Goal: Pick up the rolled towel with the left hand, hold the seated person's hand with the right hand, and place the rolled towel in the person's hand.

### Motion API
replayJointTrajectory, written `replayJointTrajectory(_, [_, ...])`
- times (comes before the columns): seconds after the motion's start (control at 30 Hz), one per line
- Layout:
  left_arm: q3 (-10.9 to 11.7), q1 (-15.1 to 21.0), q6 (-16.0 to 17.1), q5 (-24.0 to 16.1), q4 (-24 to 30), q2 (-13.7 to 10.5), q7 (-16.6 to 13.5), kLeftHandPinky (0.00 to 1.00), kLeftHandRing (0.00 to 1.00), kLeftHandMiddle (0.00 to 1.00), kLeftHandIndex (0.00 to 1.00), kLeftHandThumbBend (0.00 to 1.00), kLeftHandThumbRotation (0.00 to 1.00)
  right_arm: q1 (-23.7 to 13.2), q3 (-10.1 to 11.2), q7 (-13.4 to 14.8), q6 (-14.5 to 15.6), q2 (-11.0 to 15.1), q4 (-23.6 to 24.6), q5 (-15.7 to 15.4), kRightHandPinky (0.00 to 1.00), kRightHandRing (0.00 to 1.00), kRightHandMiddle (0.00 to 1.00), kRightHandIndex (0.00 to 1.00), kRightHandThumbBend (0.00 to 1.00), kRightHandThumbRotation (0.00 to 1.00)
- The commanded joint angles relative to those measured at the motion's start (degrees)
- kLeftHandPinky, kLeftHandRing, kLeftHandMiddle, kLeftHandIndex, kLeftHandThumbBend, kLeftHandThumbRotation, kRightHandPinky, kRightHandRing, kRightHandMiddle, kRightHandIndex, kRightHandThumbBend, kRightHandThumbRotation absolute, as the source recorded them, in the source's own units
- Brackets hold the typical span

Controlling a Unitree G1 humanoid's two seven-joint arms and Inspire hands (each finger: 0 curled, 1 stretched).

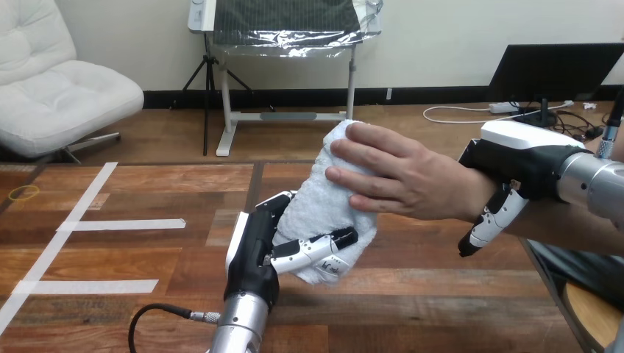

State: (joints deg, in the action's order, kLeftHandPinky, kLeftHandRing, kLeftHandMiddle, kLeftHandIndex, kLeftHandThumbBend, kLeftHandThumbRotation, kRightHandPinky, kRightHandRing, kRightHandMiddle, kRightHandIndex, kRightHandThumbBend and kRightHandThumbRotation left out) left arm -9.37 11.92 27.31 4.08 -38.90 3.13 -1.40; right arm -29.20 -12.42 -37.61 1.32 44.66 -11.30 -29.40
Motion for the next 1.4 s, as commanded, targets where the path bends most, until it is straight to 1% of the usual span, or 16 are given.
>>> replayJointTrajectory(0.0, [-2.51,8.15,2.96,0.14,0.44,14.04,-0.67,0.29,0.35,0.42,0.43,0.67,0.0,-5.88,1.31,2.72,0.84,-2.39,1.88,0.31,0.18,0.24,0.3,0.32,0.88,0.1])
replayJointTrajectory(0.2, [-3.0,8.45,3.03,0.72,0.22,14.45,-0.73,0.29,0.36,0.42,0.43,0.68,0.0,-5.68,1.46,2.83,0.82,-2.42,2.11,0.45,0.18,0.23,0.3,0.31,0.89,0.09])
replayJointTrajectory(0.4, [-3.56,8.62,2.26,0.9,0.5,14.56,-0.92,0.3,0.36,0.42,0.43,0.68,0.0,-5.29,1.55,2.87,0.8,-2.25,2.43,0.42,0.18,0.24,0.3,0.31,0.89,0.09])
replayJointTrajectory(0.5, [-3.71,8.81,2.43,0.9,0.37,14.51,-1.03,0.3,0.36,0.42,0.43,0.69,0.0,-5.02,1.71,3.01,0.28,-2.11,2.22,0.7,0.18,0.23,0.3,0.31,0.89,0.09])
replayJointTrajectory(0.7, [-3.85,8.92,2.41,1.24,0.71,14.37,-0.99,0.3,0.36,0.42,0.43,0.7,0.0,-4.56,1.91,2.72,0.89,-1.97,2.75,0.77,0.18,0.24,0.3,0.31,0.89,0.08])
replayJointTrajectory(0.9, [-3.78,8.79,2.36,2.51,1.27,14.41,-0.24,0.3,0.35,0.41,0.43,0.7,0.0,-3.87,2.29,2.89,1.45,-1.86,3.07,0.88,0.18,0.23,0.3,0.31,0.89,0.07])
replayJointTrajectory(1.07, [-4.26,8.25,1.71,3.58,2.63,13.55,-0.04,0.29,0.35,0.41,0.43,0.69,0.0,-2.87,2.82,2.98,1.27,-1.46,3.22,1.49,0.17,0.22,0.29,0.31,0.89,0.07])
replayJointTrajectory(1.13, [-4.39,8.07,1.71,3.8,2.88,13.23,0.15,0.29,0.36,0.43,0.44,0.69,0.0,-2.59,3.02,3.12,1.03,-1.38,3.21,1.73,0.17,0.23,0.3,0.31,0.89,0.06])
replayJointTrajectory(1.17, [-4.82,7.9,0.75,3.59,3.51,12.41,0.74,0.29,0.36,0.43,0.44,0.69,0.0,-2.34,3.18,3.19,0.77,-1.27,3.22,1.93,0.18,0.23,0.31,0.31,0.89,0.06])
replayJointTrajectory(1.27, [-5.68,7.49,-1.4,3.13,5.01,10.8,1.72,0.35,0.45,0.51,0.53,0.71,0.08,-1.82,3.51,2.91,0.73,-1.01,3.49,2.39,0.19,0.25,0.33,0.33,0.9,0.07])
replayJointTrajectory(1.37, [-6.0,6.84,-3.26,3.16,6.62,9.84,2.15,0.43,0.55,0.63,0.66,0.75,0.24,-1.4,3.71,1.95,1.31,-0.66,4.09,2.72,0.21,0.28,0.35,0.35,0.9,0.08])
